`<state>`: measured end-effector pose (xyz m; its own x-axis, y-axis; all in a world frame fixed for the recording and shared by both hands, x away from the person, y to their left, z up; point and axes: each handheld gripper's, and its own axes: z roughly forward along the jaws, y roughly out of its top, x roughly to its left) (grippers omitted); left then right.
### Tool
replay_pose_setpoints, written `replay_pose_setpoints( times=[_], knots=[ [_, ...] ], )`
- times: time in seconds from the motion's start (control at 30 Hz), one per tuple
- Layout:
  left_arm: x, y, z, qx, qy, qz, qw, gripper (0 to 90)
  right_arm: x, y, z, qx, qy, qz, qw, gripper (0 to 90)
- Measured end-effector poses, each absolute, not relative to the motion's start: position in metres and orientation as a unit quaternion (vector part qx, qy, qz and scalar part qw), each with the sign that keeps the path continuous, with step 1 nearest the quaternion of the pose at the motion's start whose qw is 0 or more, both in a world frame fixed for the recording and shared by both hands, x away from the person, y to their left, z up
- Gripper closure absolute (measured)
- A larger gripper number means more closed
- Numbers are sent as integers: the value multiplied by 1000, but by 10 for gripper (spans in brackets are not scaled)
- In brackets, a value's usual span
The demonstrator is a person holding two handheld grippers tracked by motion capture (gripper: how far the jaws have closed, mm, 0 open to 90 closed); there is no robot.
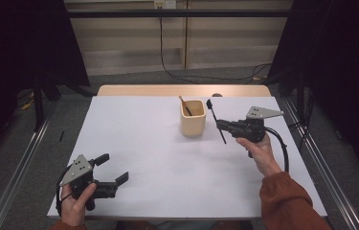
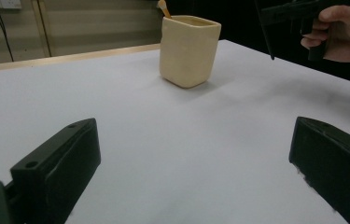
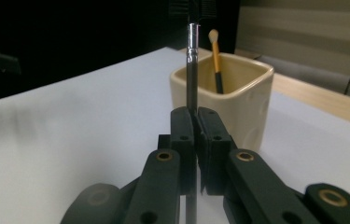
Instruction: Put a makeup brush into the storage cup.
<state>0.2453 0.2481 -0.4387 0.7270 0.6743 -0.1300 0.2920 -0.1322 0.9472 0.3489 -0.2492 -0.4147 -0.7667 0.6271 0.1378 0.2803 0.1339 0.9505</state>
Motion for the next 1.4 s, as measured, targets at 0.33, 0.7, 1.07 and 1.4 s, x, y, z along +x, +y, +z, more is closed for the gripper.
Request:
replay_pose_setpoints(
  times=[0.33, 0.7, 1.07, 1.4],
  knots=[
    [246, 247, -439, 735, 326, 166, 572, 20, 349, -253, -405, 317, 723, 595, 151, 862],
    [246, 248, -439, 731, 323, 167, 577, 19, 354, -253, -387, 305, 711, 611, 164, 861],
    [246, 247, -439, 723, 325, 169, 586, 19, 363, -244, -371, 293, 714, 613, 169, 861],
    [245, 248, -438, 731, 322, 175, 575, 20, 374, -237, -358, 286, 711, 619, 174, 861]
  ],
)
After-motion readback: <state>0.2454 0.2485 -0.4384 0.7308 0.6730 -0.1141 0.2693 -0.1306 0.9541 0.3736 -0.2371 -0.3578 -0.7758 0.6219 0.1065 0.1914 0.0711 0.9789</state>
